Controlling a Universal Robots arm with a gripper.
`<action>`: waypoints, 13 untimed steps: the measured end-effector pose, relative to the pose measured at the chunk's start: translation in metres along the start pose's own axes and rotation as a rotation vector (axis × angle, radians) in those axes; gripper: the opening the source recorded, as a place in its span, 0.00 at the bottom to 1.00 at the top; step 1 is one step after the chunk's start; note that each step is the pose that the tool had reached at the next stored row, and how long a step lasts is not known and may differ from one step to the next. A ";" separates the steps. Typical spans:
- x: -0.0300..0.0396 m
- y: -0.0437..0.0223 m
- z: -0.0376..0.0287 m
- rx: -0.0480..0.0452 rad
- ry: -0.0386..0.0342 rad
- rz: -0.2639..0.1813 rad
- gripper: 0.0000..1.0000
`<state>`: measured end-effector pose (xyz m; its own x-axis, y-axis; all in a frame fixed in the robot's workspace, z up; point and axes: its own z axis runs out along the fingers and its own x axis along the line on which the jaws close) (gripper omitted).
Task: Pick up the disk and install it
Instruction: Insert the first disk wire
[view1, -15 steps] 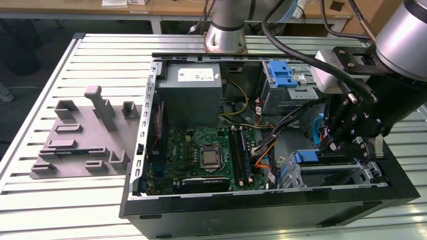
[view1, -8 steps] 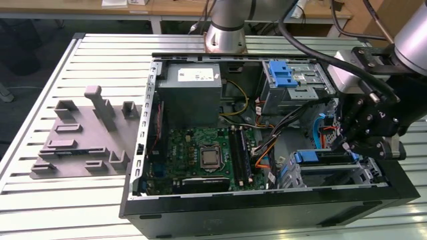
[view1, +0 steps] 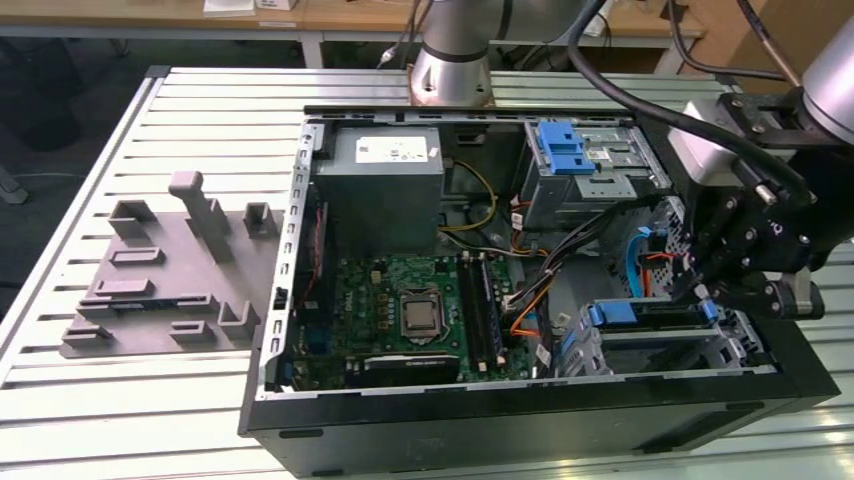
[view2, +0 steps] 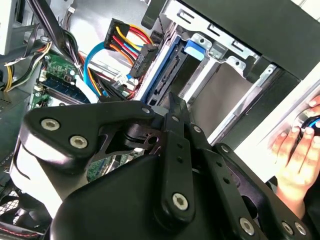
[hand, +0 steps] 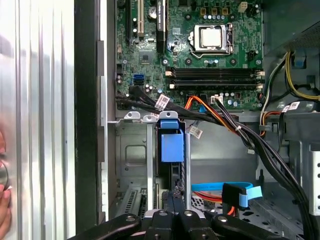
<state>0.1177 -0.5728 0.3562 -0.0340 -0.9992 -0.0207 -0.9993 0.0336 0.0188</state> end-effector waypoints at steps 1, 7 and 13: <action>-0.0001 -0.0001 -0.0011 0.0000 0.0000 0.000 0.11; -0.0020 -0.0024 -0.0050 0.0008 -0.0006 0.000 0.11; -0.0087 -0.0120 -0.0053 0.0009 -0.0002 0.000 0.11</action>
<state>0.1301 -0.5646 0.3614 -0.0338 -0.9992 -0.0210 -0.9993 0.0335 0.0179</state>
